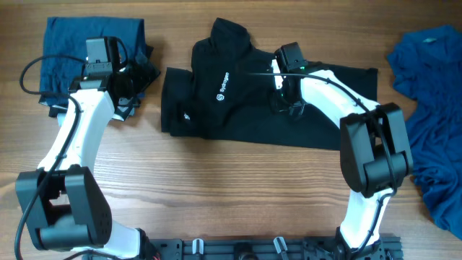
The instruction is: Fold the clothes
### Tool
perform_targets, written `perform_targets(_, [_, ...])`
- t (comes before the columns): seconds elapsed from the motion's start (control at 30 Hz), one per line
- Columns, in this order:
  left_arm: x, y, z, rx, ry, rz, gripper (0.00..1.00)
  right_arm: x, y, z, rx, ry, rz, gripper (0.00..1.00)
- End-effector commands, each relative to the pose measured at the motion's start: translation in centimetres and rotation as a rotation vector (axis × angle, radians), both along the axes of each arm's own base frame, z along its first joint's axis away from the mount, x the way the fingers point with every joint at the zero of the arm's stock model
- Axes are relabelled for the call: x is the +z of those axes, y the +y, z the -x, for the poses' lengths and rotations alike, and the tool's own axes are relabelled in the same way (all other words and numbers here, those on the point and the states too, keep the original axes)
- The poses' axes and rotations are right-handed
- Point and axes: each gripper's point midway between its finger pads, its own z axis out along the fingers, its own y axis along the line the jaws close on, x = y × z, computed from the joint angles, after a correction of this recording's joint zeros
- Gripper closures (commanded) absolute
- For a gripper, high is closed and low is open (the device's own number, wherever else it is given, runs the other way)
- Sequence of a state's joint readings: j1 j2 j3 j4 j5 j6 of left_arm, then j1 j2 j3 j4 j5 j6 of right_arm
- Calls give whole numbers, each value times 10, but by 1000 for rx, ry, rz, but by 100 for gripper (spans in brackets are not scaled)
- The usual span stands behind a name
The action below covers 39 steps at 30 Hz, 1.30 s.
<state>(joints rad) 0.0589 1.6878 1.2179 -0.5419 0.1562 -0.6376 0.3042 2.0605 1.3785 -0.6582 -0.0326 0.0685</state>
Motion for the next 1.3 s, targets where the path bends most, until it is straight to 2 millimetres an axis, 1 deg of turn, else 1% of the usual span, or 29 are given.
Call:
perform_targets(0.0, [-1,-3,1,-8,3,9,0,-13,-27,-21,-68,-63,77,96])
perform_targets(0.07, [-1,-3,1,-8,3,9,0,1,-34,-41,-98,-121,55,96])
perform_targets(0.13, [-1,-3,1,-8,3,9,0,14,-42,-45,-118,-126,55,96])
perform_targets(0.17, [-1,-3,1,-8,3,9,0,26,-50,-44,-135,-114,59,96])
perform_targets(0.2, [-1,-3,1,-8,3,9,0,38,-59,-40,-153,-96,63,96])
perform_targets(0.27, [-1,-3,1,-8,3,9,0,53,-70,-31,-175,-63,58,96])
perform_targets(0.3, [-1,-3,1,-8,3,9,0,63,-76,-20,-187,-31,39,96])
perform_targets(0.33, [-1,-3,1,-8,3,9,0,68,-81,-5,-202,23,23,93])
perform_targets(0.37, [-1,-3,1,-8,3,9,0,68,-86,5,-218,63,21,89])
perform_targets(0.4, [-1,-3,1,-8,3,9,0,66,-95,18,-259,121,31,86])
perform_targets(0.5, [-1,-3,1,-8,3,9,0,51,-112,39,-323,197,39,87])
perform_targets(0.53, [-1,-3,1,-8,3,9,0,43,-115,43,-334,213,29,90])
perform_targets(0.6, [-1,-3,1,-8,3,9,0,27,-114,51,-342,233,7,94])
perform_targets(0.67, [-1,-3,1,-8,3,9,0,15,-113,54,-350,233,-3,95])
perform_targets(0.73, [-1,-3,1,-8,3,9,0,1,-118,56,-367,212,18,95])
perform_targets(0.8, [-1,-3,1,-8,3,9,0,-6,-133,54,-386,176,81,96])
perform_targets(0.83, [-1,-3,1,-8,3,9,0,-6,-147,50,-402,145,138,95])
perform_targets(0.87, [-1,-3,1,-8,3,9,0,-5,-154,42,-412,108,159,95])
perform_targets(1.0, [-1,-3,1,-8,3,9,0,6,-159,19,-408,32,144,96])
perform_targets(1.07, [-1,-3,1,-8,3,9,0,19,-159,6,-405,1,140,96])
perform_targets(1.13, [-1,-3,1,-8,3,9,0,31,-160,-5,-361,-29,145,94])
perform_targets(1.27, [-1,-3,1,-8,3,9,0,33,-163,-11,-370,-53,153,92])
